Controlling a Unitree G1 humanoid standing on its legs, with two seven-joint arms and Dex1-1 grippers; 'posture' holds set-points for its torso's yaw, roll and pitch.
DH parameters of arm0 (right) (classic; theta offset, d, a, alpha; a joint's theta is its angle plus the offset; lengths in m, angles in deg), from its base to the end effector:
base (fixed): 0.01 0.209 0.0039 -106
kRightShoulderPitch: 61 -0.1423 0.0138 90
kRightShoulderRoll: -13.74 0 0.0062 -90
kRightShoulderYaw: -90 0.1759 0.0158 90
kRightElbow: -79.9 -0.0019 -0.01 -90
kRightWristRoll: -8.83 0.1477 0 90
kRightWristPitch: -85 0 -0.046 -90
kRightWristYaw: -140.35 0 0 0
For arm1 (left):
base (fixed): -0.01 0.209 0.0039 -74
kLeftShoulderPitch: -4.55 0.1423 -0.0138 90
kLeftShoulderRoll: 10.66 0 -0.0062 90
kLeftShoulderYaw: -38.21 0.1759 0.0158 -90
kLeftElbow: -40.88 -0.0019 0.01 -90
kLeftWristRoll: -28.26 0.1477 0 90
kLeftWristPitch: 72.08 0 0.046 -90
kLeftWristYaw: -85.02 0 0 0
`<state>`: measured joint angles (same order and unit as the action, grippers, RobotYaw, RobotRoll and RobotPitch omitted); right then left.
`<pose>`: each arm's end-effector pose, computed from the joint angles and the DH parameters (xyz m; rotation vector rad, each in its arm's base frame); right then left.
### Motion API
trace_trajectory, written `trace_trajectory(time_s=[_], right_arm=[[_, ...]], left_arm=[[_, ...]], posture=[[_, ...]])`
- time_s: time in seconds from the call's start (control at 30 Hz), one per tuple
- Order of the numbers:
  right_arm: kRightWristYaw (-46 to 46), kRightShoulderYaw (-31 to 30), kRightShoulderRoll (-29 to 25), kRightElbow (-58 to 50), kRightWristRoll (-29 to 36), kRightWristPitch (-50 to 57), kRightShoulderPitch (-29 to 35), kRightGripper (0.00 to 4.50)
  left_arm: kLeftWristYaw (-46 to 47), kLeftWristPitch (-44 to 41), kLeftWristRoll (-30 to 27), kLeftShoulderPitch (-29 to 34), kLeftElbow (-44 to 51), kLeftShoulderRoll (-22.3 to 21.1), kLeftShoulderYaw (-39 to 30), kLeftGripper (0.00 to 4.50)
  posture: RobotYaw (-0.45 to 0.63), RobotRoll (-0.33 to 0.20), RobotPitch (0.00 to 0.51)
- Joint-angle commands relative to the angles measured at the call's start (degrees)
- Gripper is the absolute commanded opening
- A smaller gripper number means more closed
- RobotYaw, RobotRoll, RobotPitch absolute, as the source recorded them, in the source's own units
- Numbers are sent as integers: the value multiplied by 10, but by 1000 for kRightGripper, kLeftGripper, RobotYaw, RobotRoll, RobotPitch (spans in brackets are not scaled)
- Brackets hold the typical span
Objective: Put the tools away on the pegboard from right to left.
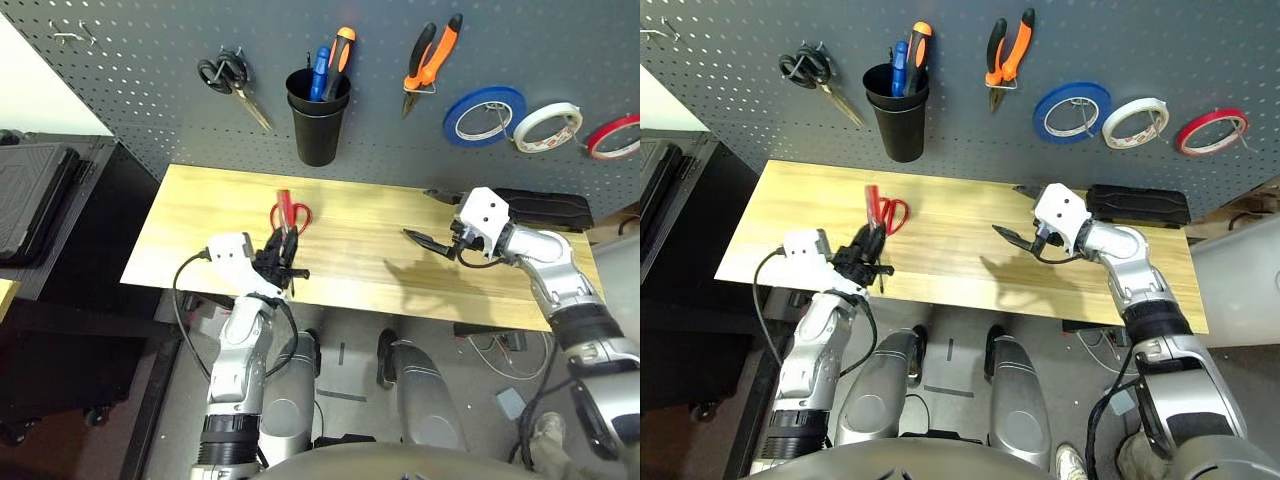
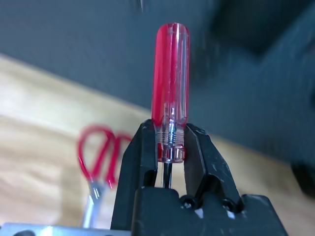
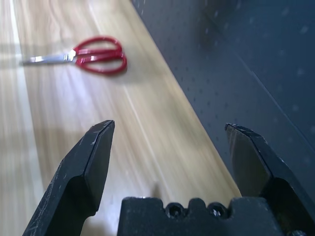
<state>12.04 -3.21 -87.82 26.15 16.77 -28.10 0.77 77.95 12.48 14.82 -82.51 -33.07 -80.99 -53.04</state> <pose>0.2940 -0.2396 0.0975 -0.4491 -0.0914 0.8676 0.2018 0.1462 0.0885 -0.2823 -0.1586 -0.1174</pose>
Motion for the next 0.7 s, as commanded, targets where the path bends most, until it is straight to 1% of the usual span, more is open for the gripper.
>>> trace_trajectory(time_s=[0.03,0.07,0.23,0.27,0.33,0.47,0.53,0.6,0.7], right_arm=[[30,25,9,14,36,-25,3,4500],[39,28,10,15,42,-27,3,4500],[92,65,7,-6,106,-38,8,4500],[101,74,4,-14,118,-34,12,4500],[121,103,-2,-48,162,-24,29,4500],[155,136,-27,-125,225,38,53,4500],[158,145,-31,-146,239,57,58,4500],[174,164,-46,-172,272,92,60,4500],[187,181,-68,-193,298,137,55,4500]], left_arm=[[31,-18,-20,10,65,26,4,801],[37,-23,-24,7,74,24,5,801],[57,-81,-40,-51,151,-7,3,801],[62,-94,-42,-66,162,-11,-1,801],[74,-125,-51,-108,185,-22,-16,801],[92,-177,-74,-186,210,-43,-43,801],[98,-193,-83,-205,214,-48,-51,801],[99,-206,-100,-224,212,-53,-63,801],[101,-218,-119,-240,210,-55,-76,801]], posture=[[336,0,243],[339,0,242],[346,0,240],[346,0,240],[345,0,241],[325,0,238],[325,0,238],[299,0,235],[285,0,234]])
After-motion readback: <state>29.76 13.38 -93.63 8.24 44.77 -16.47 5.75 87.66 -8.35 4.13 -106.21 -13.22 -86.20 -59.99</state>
